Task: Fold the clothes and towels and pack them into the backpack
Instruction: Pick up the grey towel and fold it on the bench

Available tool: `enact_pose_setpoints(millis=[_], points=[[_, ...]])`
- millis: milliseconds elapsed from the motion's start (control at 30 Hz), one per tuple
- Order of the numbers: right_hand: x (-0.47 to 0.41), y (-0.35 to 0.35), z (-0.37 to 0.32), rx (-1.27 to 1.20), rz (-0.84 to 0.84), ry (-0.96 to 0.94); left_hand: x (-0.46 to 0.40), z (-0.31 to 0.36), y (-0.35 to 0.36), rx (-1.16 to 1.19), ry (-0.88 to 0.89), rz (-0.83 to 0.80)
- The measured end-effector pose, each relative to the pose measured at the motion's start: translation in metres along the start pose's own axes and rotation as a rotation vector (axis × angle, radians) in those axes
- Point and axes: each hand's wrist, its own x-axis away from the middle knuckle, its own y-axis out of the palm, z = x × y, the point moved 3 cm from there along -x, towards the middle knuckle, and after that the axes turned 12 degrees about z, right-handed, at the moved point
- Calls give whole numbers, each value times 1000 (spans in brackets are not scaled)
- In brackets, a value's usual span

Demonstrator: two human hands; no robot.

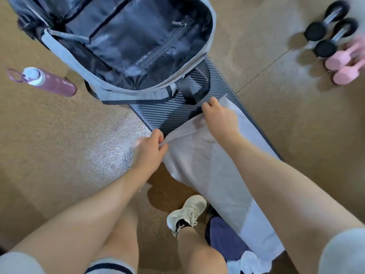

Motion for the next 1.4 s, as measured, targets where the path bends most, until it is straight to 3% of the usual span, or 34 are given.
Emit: enact_pose_setpoints(millis=[100,200,333,467,600,700,767,833,967,1033,1200,1400], points=[[7,-18,23,1,42,153,3,1,-18,34,-72,-73],[7,-45,54,-129,95,468,1,9,-38,13,-55,-133],[4,-77,69,-220,145,645,-10,38,-68,125,38,-52],[-10,-102,67,-566,306,688,-27,72,-99,214,84,26],[-21,-125,60,-678,386,714,-43,87,-127,260,105,68],[-12,-118,63,-747,418,859,-41,99,-131,201,355,26],[8,-102,69,-858,460,1063,-31,106,-122,220,407,-85],[35,-82,75,-998,486,1239,-19,109,-105,262,328,-226],[101,-44,94,-1175,318,1467,14,124,-58,313,187,-441],[138,-32,107,-1239,320,1554,36,135,-33,311,163,-521],[223,-8,136,-1305,386,1638,94,164,20,262,240,-770],[303,35,166,-1191,279,1728,165,180,89,90,307,-1101]])
